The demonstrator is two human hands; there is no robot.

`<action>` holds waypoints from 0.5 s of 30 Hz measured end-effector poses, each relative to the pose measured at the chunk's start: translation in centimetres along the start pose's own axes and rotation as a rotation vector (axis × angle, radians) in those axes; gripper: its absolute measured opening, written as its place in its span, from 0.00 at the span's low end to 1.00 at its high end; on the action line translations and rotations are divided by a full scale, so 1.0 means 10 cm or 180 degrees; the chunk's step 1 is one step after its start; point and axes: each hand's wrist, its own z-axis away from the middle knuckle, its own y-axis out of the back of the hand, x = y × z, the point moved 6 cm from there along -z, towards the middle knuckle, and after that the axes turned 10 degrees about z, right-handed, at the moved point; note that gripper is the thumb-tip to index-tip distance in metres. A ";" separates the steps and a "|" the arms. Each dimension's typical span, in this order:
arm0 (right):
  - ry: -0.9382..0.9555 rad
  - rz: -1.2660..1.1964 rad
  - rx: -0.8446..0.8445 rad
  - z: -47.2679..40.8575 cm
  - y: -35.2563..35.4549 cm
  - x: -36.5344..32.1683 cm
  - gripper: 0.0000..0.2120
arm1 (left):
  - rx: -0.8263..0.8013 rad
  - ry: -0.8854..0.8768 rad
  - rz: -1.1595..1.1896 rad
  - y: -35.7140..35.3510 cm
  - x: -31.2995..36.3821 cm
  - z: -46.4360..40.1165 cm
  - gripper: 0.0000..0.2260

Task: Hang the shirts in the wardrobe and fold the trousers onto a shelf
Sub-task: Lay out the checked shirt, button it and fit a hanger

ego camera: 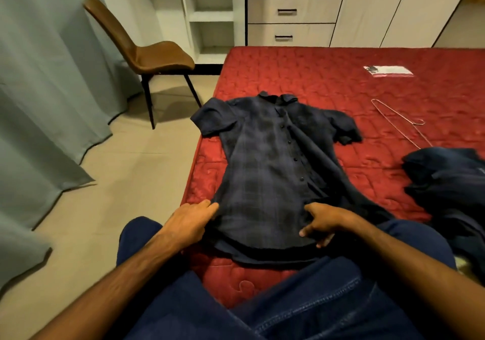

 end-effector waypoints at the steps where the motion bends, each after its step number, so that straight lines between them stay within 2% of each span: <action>1: 0.0027 0.0034 0.0067 -0.01 0.04 -0.01 0.16 | -0.0044 -0.0257 0.0047 0.06 0.04 0.06 0.18; 3: 0.0070 0.0182 0.0185 0.00 0.08 -0.02 0.12 | -0.0174 -0.0650 0.0004 0.14 0.13 0.18 0.15; 6: 0.0023 0.0429 0.0214 -0.03 0.06 -0.02 0.13 | -0.0785 -0.0443 -0.0184 0.10 0.19 0.29 0.11; 8: -0.0168 0.0992 0.0278 -0.01 0.07 -0.04 0.18 | -0.1350 -0.0265 0.0388 -0.01 0.22 0.30 0.08; 10: -0.0426 0.2215 0.0828 0.05 0.16 -0.13 0.29 | -0.1733 -0.0093 0.1505 -0.09 0.20 0.22 0.05; 11: -0.0459 0.2709 0.1258 0.10 0.20 -0.24 0.33 | -0.1671 0.0024 0.1981 -0.08 0.14 0.14 0.04; 13: -0.0113 0.3071 0.1967 0.15 0.22 -0.56 0.32 | -0.0999 0.0200 0.2475 0.02 -0.04 -0.11 0.03; 14: 0.0254 0.2993 0.2112 0.13 0.18 -0.73 0.30 | -0.0585 0.0232 0.2447 0.09 -0.15 -0.24 0.02; 15: 0.0690 0.2822 0.2019 0.07 0.09 -0.87 0.28 | -0.0222 0.0245 0.2271 0.14 -0.25 -0.36 0.02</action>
